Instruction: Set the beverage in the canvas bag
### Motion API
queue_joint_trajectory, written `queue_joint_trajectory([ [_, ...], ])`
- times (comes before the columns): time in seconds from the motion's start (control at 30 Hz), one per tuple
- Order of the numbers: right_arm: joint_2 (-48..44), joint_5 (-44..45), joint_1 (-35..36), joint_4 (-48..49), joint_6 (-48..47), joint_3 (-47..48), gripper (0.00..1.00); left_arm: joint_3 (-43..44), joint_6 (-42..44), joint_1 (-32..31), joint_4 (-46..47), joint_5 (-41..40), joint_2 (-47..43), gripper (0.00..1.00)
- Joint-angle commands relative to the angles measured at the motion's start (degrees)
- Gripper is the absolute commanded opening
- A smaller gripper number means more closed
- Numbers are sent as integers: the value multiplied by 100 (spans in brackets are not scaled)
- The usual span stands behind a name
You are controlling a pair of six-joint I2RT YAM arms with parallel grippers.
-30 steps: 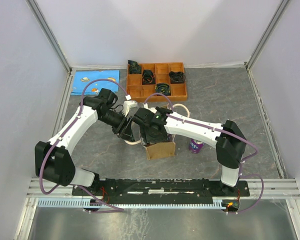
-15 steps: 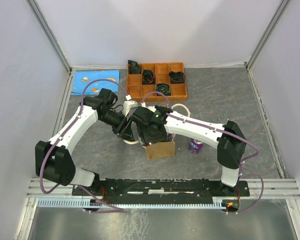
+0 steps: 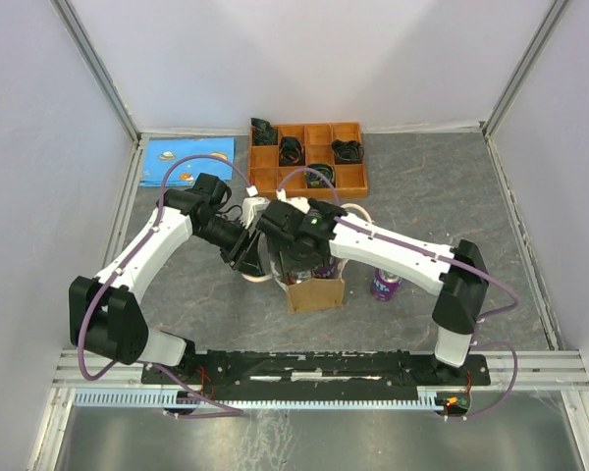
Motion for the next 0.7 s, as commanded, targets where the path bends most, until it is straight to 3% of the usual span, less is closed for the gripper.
queue_joint_trajectory([
  [0.0,-647,597,60,-267,11,646,85,73,160,-17,152,196,54,62],
  [0.3,-1479,1832,-430,-1483,413,773,84,567,80,-17,686,-244,-121,61],
  [0.53,-2746,1677,-1371,-1853,722,-819,85,1257,398,-135,1601,-850,-607,63],
  [0.67,-3238,1497,-1598,-1876,866,-1592,85,1281,940,-903,1627,-911,-1109,66],
])
